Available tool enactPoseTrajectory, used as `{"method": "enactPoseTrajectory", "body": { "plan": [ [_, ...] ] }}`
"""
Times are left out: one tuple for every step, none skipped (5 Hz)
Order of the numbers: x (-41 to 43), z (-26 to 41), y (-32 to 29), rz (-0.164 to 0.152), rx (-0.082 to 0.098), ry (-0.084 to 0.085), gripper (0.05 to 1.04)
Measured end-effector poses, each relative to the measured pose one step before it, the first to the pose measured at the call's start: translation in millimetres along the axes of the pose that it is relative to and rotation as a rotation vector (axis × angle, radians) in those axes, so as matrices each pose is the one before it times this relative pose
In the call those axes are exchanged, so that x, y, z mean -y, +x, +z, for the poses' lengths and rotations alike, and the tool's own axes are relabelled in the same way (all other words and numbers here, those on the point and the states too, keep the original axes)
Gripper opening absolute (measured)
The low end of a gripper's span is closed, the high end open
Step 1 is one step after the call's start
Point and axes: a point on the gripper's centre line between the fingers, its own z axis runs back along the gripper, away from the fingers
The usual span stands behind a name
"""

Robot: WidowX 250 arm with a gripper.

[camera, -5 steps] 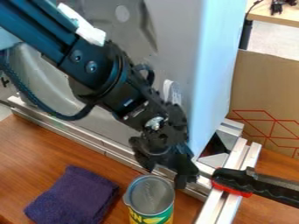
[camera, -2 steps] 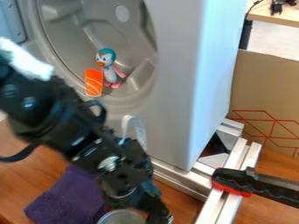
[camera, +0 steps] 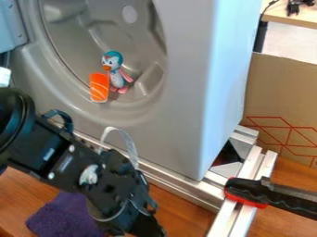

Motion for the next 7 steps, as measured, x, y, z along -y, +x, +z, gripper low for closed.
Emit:
{"method": "enactPoseTrajectory", "body": {
  "plan": [
    [-13.83,6.12,20.23,-0.0141,0.0190,-0.0145,1.000],
    [-15.64,13.36,10.71,0.0002,0.0238,-0.0041,1.000],
    [-14.19,22.34,-3.32,-0.1076,-0.1045,-0.0275,1.000],
    [-10.26,19.01,-27.20,-0.0779,-0.1750,-0.0222,1.000],
    [-16.14,2.33,-32.99,0.0158,-0.0725,0.0393,1.000],
    [-13.95,0.70,-20.21,0.0397,-0.0257,0.0619,1.000],
    [-9.41,1.87,-11.31,0.0566,0.0008,0.0407,1.000]
  ]
}}
